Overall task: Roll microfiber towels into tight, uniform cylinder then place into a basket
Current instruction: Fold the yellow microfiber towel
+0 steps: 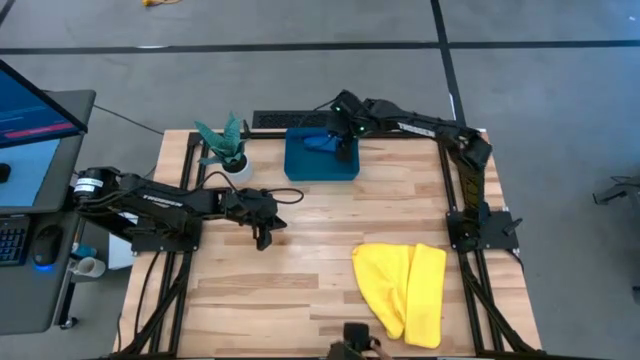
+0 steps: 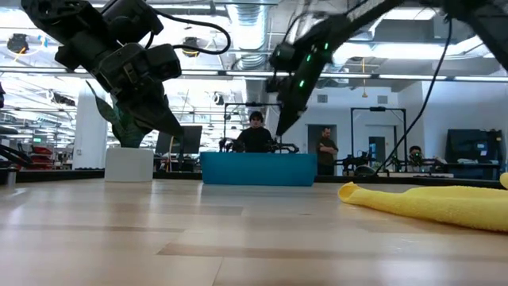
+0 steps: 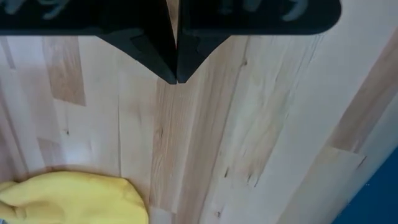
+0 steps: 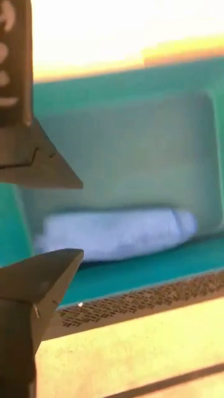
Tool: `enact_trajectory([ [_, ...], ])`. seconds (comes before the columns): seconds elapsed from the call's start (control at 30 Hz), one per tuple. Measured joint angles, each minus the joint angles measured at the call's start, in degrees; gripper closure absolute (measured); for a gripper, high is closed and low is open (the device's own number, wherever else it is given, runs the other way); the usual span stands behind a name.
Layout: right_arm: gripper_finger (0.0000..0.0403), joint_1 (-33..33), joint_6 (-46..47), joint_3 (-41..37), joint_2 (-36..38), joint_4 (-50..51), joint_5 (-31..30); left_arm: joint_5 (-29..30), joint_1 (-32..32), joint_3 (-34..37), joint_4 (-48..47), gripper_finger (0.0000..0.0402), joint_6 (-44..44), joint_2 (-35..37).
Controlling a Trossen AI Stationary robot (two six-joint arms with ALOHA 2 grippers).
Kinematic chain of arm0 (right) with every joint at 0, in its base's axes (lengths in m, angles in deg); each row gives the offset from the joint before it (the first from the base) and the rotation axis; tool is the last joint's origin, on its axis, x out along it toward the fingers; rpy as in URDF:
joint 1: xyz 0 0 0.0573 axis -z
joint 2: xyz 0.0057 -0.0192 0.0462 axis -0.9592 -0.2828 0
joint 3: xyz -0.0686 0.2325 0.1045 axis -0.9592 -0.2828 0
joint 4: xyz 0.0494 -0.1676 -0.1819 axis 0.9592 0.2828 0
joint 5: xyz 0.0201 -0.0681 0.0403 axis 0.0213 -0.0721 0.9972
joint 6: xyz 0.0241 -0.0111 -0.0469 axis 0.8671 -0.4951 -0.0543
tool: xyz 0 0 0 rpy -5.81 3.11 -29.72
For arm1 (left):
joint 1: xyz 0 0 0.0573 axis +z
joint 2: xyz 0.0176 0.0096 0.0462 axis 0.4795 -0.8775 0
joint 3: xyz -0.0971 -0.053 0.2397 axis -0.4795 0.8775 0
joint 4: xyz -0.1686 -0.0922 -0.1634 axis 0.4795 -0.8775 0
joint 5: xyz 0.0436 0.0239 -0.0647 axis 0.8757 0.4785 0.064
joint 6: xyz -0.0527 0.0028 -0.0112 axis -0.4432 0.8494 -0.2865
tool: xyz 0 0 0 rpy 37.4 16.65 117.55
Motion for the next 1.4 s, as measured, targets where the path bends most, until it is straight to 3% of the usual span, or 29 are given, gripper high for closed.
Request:
enact_trajectory([
  [0.3,0.0286,-7.7,4.6,-4.2,11.3,10.9,0.0,0.0,0.0,0.0,3.1,0.0400,2.8,0.0],
  [0.5,0.0313,-13.8,10.6,-14.1,20.4,8.0,-0.4,1.1,0.0,0.0,3.8,0.0400,5.5,0.0],
  [0.63,0.0321,-18.1,16.8,-21.4,26.0,4.8,-3.9,1.3,0.0,0.0,3.8,0.0397,5.5,0.0],
  [0.87,0.0324,-27.6,28.6,-31.1,32.9,1.7,-9.9,1.4,-0.1,0.0,4.8,0.0354,3.8,0.0],
  [0.97,0.0324,-32.0,32.7,-33.1,34.3,1.7,-13.9,1.6,-0.5,0.0,7.2,0.0325,3.8,0.0],
  [1.17,0.0324,-39.6,37.2,-35.0,35.2,1.5,-27.7,1.8,-2.1,0.0,14.6,0.0276,2.4,-0.1],
  [1.4,0.0324,-44.1,39.0,-35.0,35.2,1.3,-37.8,4.9,-5.0,-0.2,28.4,0.0256,2.4,-6.2],
])
